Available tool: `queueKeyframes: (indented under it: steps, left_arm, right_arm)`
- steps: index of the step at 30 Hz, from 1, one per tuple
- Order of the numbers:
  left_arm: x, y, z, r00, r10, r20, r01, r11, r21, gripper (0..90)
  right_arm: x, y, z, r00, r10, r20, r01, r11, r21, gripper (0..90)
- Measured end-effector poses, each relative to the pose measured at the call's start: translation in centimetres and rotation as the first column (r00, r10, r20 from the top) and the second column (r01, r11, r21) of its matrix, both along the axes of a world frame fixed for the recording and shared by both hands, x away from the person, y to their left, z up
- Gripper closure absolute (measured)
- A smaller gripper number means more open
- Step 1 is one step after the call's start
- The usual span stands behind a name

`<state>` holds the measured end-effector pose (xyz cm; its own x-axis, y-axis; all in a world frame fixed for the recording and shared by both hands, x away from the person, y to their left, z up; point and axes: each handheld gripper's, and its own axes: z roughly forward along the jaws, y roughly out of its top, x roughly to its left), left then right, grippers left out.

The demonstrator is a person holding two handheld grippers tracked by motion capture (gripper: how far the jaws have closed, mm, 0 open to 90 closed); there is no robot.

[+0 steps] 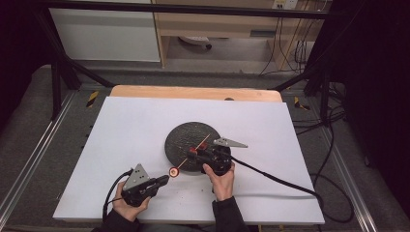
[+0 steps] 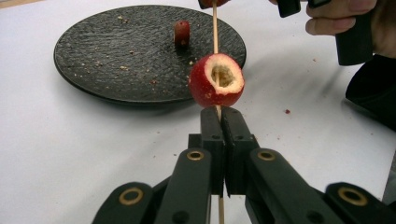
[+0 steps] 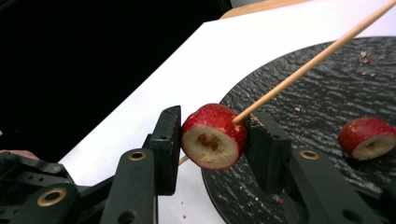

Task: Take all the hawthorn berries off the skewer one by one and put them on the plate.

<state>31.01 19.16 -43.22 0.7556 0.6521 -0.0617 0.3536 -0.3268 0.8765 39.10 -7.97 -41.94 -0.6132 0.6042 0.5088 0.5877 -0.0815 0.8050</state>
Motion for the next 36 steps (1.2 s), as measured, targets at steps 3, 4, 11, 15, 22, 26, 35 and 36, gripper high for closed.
queueKeyframes:
  steps: [3, 4, 11, 15, 22, 26, 35, 36]
  left_arm:
    - [0.0, 0.0, 0.0, 1.0000, 0.000, 0.000, 0.000, 1.0000, -0.004, 88.3]
    - [0.0, 0.1, 0.0, 1.0000, 0.000, 0.001, 0.000, 1.0000, -0.004, 88.3]
    - [-0.1, 0.1, 0.1, 1.0000, -0.002, 0.005, 0.002, 1.0000, -0.007, 88.3]
    - [-0.1, 0.1, 0.1, 1.0000, -0.001, 0.004, 0.001, 0.9999, -0.016, 88.3]
    - [-0.1, 0.2, 0.1, 1.0000, 0.000, 0.006, 0.000, 0.9997, -0.023, 88.3]
    - [-0.1, 0.3, 0.2, 0.9999, -0.002, 0.011, 0.002, 0.9997, -0.023, 88.3]
    - [-0.1, 0.4, 0.3, 0.9999, 0.001, 0.015, -0.001, 0.9996, -0.030, 88.4]
    - [-0.1, 0.4, 0.2, 0.9999, 0.001, 0.014, -0.001, 0.9996, -0.029, 88.3]
  right_arm:
    - [0.2, -0.2, 0.3, 1.0000, -0.001, 0.000, 0.001, 1.000, 0.000, 59.7]
    - [0.2, -0.2, 0.4, 1.0000, -0.004, 0.003, 0.004, 1.000, -0.001, 59.7]
    - [0.8, -1.2, 1.2, 0.9995, -0.030, 0.008, 0.030, 0.999, 0.013, 59.8]
    - [1.2, -1.9, 1.6, 0.9991, -0.038, 0.020, 0.038, 0.999, 0.017, 59.8]
    - [1.9, -2.5, 2.2, 0.9989, -0.045, 0.016, 0.044, 0.999, 0.024, 59.8]
    - [2.3, -3.1, 2.7, 0.9985, -0.051, 0.019, 0.051, 0.998, 0.024, 59.8]
    - [3.4, -4.4, 4.2, 0.9963, -0.082, 0.023, 0.081, 0.996, 0.028, 59.9]
    - [3.6, -4.5, 4.3, 0.9958, -0.088, 0.026, 0.087, 0.996, 0.028, 59.8]
